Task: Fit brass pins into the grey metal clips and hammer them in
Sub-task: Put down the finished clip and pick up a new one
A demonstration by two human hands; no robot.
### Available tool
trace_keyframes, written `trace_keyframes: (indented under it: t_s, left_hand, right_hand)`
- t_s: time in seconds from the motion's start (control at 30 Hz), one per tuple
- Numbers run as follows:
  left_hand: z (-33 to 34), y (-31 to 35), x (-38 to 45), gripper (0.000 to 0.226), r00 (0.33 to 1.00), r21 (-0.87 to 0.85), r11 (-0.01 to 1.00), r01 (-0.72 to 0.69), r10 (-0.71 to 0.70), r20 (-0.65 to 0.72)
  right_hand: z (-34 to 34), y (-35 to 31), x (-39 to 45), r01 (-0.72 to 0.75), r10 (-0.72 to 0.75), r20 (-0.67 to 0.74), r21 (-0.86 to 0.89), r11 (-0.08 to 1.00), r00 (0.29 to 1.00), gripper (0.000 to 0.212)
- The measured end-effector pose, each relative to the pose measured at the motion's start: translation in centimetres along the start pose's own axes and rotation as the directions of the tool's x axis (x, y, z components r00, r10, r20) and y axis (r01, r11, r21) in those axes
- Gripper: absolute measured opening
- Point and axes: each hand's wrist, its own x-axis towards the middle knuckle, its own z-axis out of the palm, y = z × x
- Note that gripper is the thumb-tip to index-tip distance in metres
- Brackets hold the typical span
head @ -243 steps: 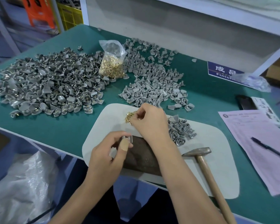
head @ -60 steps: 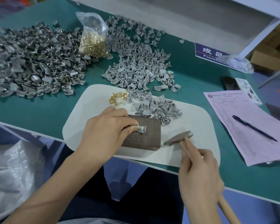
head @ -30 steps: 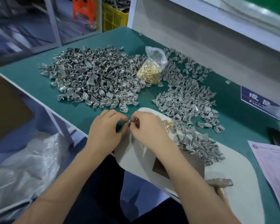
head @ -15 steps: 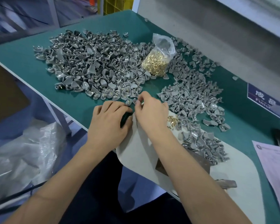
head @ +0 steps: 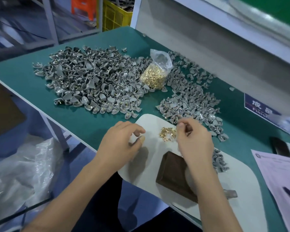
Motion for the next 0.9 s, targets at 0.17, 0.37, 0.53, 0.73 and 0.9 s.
trace_keyframes:
  t_s: [0.17, 0.37, 0.53, 0.73, 0.9]
  left_hand:
    - [2.6, 2.6, 0.8, 0.018, 0.983, 0.050, 0.997, -0.052, 0.042, 0.180]
    - [5.2, 4.1, 2.7, 0.026, 0.980, 0.239, 0.962, -0.130, 0.088, 0.179]
    - [6.1, 4.7, 3.8, 0.031, 0.973, 0.326, 0.931, -0.162, 0.095, 0.212]
    - [6.5, 5.4, 4.5, 0.023, 0.974, 0.350, 0.921, -0.169, 0.101, 0.205]
    - [6.5, 6.1, 4.8, 0.012, 0.970, 0.380, 0.906, -0.189, 0.110, 0.218]
  right_hand:
    - [-1.2, 2.8, -3.9, -0.115, 0.118, -0.042, 0.060, 0.991, 0.992, 0.017]
    - [-0.4, 3.5, -5.7, -0.010, 0.029, -0.117, 0.160, 0.987, 0.993, 0.018]
    - [-0.6, 4.1, -5.5, -0.031, 0.066, -0.112, 0.285, 0.958, 0.991, 0.016]
    - [-0.9, 4.4, -5.5, -0.049, 0.097, -0.121, 0.352, 0.935, 0.988, 0.016]
    - [-1.1, 4.3, -5.6, -0.058, 0.106, -0.108, 0.378, 0.924, 0.988, 0.016]
